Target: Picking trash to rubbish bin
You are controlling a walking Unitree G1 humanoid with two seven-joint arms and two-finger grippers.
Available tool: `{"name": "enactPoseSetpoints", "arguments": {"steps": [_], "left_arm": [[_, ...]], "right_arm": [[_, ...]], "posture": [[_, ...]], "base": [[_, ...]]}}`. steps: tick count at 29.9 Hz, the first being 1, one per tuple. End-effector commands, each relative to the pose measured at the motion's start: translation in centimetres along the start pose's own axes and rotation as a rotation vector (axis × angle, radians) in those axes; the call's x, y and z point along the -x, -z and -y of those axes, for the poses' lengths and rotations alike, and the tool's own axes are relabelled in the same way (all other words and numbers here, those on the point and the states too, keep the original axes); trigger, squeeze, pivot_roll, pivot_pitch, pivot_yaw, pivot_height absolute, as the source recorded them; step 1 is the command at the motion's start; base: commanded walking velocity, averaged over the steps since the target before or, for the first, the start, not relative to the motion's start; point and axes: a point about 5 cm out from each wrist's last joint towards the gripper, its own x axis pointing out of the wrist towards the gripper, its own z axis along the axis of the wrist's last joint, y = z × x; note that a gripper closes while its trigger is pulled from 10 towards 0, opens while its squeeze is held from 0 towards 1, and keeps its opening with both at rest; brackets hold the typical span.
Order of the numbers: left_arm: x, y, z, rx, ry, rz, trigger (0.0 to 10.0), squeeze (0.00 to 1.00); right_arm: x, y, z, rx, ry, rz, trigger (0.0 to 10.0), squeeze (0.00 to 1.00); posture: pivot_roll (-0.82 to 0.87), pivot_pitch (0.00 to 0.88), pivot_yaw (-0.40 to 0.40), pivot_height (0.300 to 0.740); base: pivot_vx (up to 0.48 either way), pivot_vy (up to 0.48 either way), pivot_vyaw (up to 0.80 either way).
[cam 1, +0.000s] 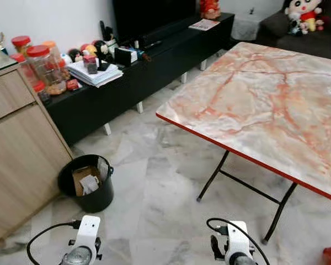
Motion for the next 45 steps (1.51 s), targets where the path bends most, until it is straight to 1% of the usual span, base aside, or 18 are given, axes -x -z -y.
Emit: {"name": "enactPoseSetpoints", "arguments": {"steps": [1,6,9,12,20,41,45], "left_arm": [[-0.03,-0.01,-0.53,-0.019,-0.009,-0.013,10.0,0.00],[-0.02,0.11,-0.46,-0.064,-0.012,-0.024,10.0,0.00],[0.00,0.17,-0.44,-0.063,-0.012,-0.024,10.0,0.00],[0.02,0.25,-0.54,-0.039,-0.021,-0.024,10.0,0.00],[0.04,0.29,-0.64,-0.036,-0.024,-0.024,10.0,0.00],[0.02,0.19,-0.53,-0.031,-0.024,-0.018,10.0,0.00],[0.05,0.30,-0.48,-0.050,-0.025,-0.020,10.0,0.00]], "right_arm": [[-0.03,-0.10,-0.04,-0.009,0.010,0.002,10.0,0.00],[-0.09,-0.38,0.02,-0.017,0.017,0.014,10.0,0.00],[-0.09,-0.37,0.03,-0.017,0.018,0.013,10.0,0.00],[-0.07,-0.28,0.07,-0.017,0.021,0.009,10.0,0.00],[-0.08,-0.33,0.12,-0.022,0.025,0.011,10.0,0.00],[-0.08,-0.36,0.37,-0.020,0.035,0.011,10.0,0.00],[-0.09,-0.39,0.44,-0.016,0.035,0.011,10.0,0.00]], "posture": [[-0.10,0.000,0.056,0.740],[-0.10,0.000,0.055,0.740],[-0.10,0.000,0.053,0.740],[-0.09,0.000,0.049,0.740],[-0.09,0.000,0.049,0.740],[-0.09,0.000,0.045,0.740],[-0.09,0.000,0.040,0.740]], "base": [[0.000,0.000,-0.75],[0.000,-0.077,-0.75],[0.000,-0.417,-0.75],[0.000,0.000,-0.75],[0.000,0.000,-0.75],[0.000,0.000,-0.75],[0.000,-0.086,-0.75]]}}
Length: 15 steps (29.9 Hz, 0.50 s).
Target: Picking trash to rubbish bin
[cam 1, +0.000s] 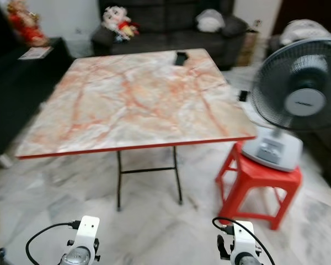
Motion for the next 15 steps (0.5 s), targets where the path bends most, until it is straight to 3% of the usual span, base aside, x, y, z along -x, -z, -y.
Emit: {"name": "enactPoseSetpoints", "arguments": {"steps": [1,3,15], "left_arm": [[0.01,0.04,-0.23,-0.024,-0.008,-0.001,10.0,0.00],[0.02,0.10,-0.24,-0.020,-0.009,-0.003,10.0,0.00],[0.06,0.30,-0.11,-0.006,-0.008,-0.008,10.0,0.00]], "right_arm": [[-0.09,-0.33,-0.08,-0.003,0.000,0.009,10.0,0.00],[-0.09,-0.36,-0.08,-0.002,0.000,0.011,10.0,0.00],[-0.06,-0.26,0.08,0.003,0.002,0.008,10.0,0.00]], "posture": [[-0.09,0.000,0.040,0.740],[-0.09,0.000,0.039,0.740],[-0.09,0.000,0.034,0.740]], "base": [[0.000,-0.480,-0.74],[0.000,-0.480,-0.74],[0.000,0.000,-0.75]]}}
